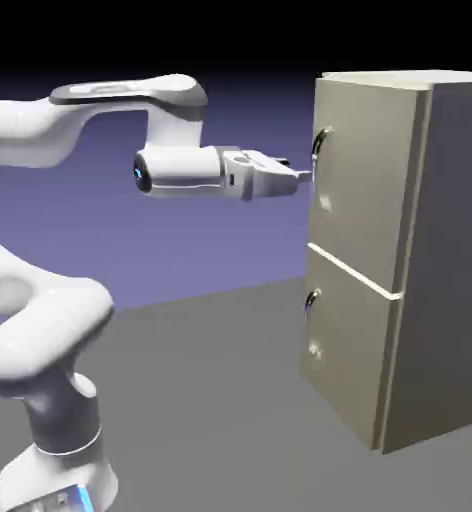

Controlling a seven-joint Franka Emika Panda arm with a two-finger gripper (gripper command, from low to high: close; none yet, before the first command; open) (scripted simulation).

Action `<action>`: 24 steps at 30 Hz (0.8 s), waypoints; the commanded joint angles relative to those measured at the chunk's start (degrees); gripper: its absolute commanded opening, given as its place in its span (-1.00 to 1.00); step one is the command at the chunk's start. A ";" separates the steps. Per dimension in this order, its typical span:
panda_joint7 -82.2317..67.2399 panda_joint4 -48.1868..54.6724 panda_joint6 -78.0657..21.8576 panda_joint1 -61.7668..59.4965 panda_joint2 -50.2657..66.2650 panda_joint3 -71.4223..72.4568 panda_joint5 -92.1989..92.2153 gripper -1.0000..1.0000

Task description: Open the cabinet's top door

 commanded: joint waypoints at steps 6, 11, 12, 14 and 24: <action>-6.18 2.52 -0.79 -4.45 -0.31 3.98 8.60 0.00; -7.01 7.69 -2.94 -12.21 3.16 8.32 9.75 -1.00; -7.01 7.69 -2.94 -12.21 3.16 8.32 9.75 -1.00; -10.35 5.62 -4.45 -8.06 5.17 5.03 9.75 -1.00; -12.79 -5.58 -12.97 12.66 8.27 -13.44 -1.85 -1.00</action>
